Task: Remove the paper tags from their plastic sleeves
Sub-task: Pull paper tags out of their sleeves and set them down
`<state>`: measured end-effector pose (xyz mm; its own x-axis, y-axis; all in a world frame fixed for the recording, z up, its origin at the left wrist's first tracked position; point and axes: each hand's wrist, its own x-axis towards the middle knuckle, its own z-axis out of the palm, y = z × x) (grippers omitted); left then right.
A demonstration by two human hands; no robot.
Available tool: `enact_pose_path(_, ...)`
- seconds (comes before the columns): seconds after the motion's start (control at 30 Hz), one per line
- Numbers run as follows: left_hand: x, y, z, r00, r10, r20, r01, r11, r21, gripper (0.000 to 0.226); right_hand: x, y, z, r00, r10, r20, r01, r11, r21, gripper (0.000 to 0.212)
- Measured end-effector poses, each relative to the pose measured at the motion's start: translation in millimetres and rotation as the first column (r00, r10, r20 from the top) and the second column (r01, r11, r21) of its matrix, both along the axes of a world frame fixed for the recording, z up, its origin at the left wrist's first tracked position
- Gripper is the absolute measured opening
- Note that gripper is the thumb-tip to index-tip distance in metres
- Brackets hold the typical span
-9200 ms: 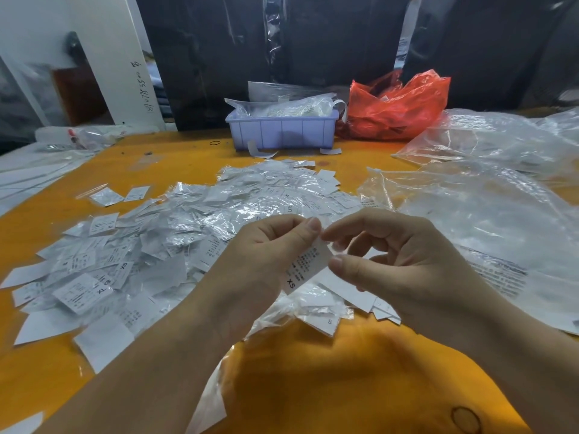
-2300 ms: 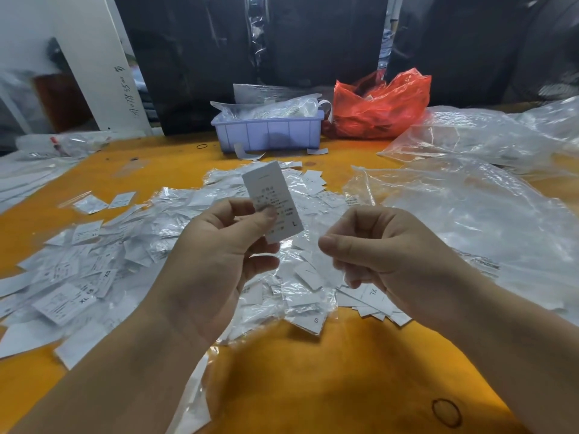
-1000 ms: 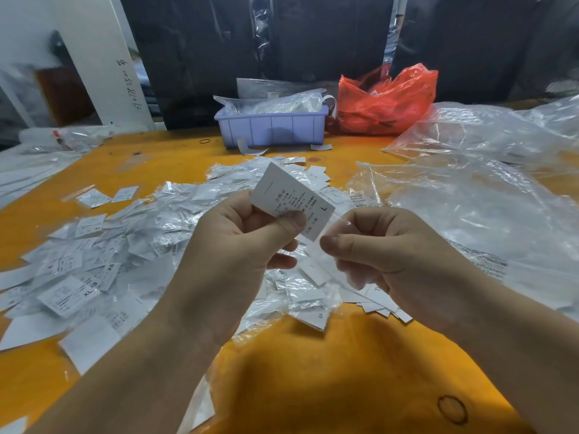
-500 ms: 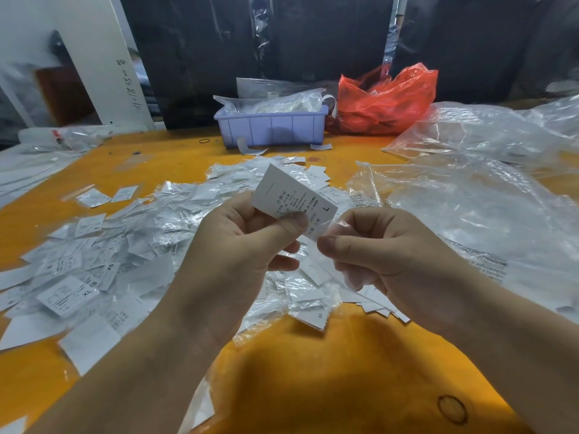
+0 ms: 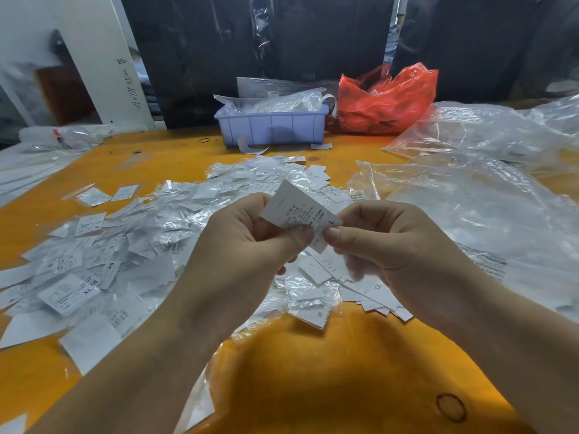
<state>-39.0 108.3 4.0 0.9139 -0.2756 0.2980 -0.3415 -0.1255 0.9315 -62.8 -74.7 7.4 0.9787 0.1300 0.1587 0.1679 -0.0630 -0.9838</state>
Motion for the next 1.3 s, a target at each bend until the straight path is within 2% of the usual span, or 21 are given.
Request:
enact_pose_path(0.07, -0.4, -1.4, -0.1, 1.0, -0.022, -0.009, 0.022, 1.0, 0.016, 0.02, -0.3, 0.2, -0.6, 1.0, 0.008, 0.013, -0.007, 0.999, -0.041, 0.014)
enact_pose_path(0.13, -0.9, -2.3, -0.3, 1.0, -0.023, -0.019, 0.023, 1.0, 0.016, 0.022, -0.4, 0.7, -0.6, 1.0, 0.017, 0.019, -0.016, 0.998, -0.066, 0.008)
enact_pose_path(0.3, 1.5, 1.1, 1.5, 0.996, 0.092, 0.012, -0.091, 0.994, -0.058, 0.01, 0.5, -0.5, 0.2, 1.0, 0.002, 0.016, -0.001, 0.998, -0.07, 0.011)
enact_pose_path(0.37, 0.6, 0.9, 2.9, 0.993, 0.115, -0.003, -0.115, 0.988, -0.104, 0.014, 0.8, 0.1, 0.1, 1.0, 0.008, 0.009, -0.008, 0.999, -0.053, 0.013)
enact_pose_path(0.53, -2.0, -2.3, 4.1, 0.991, 0.056, -0.12, -0.082, 0.972, -0.218, 0.017, 0.1, 1.4, -2.3, 1.0, 0.023, -0.001, -0.023, 0.999, -0.044, 0.004)
enact_pose_path(0.63, -2.4, -4.8, 1.7, 0.99, 0.027, -0.14, -0.056, 0.976, -0.209, 0.023, 0.5, 1.0, -2.1, 1.0, 0.002, -0.015, -0.003, 0.999, -0.033, 0.013)
enact_pose_path(0.77, -2.5, -6.2, 0.3, 0.988, -0.011, -0.153, -0.02, 0.98, -0.197, 0.017, 1.0, -0.2, -2.9, 1.0, -0.019, -0.003, 0.019, 0.999, -0.05, 0.005)
enact_pose_path(0.93, -2.0, -5.0, 1.0, 0.981, -0.039, -0.189, -0.006, 0.973, -0.232, 0.013, 1.2, -0.3, -1.7, 1.0, -0.013, 0.008, 0.013, 1.0, -0.021, 0.029)
enact_pose_path(1.13, -0.5, -5.7, 2.9, 0.964, -0.052, -0.259, -0.027, 0.956, -0.293, 0.013, 1.8, -0.6, -3.9, 0.997, -0.031, 0.075, 0.036, 0.997, -0.072, 0.029)
enact_pose_path(1.3, -0.2, -5.6, 2.3, 0.958, -0.059, -0.282, -0.033, 0.949, -0.312, 0.012, 0.6, 1.0, -2.8, 0.991, -0.079, 0.111, 0.085, 0.995, -0.053, 0.035)
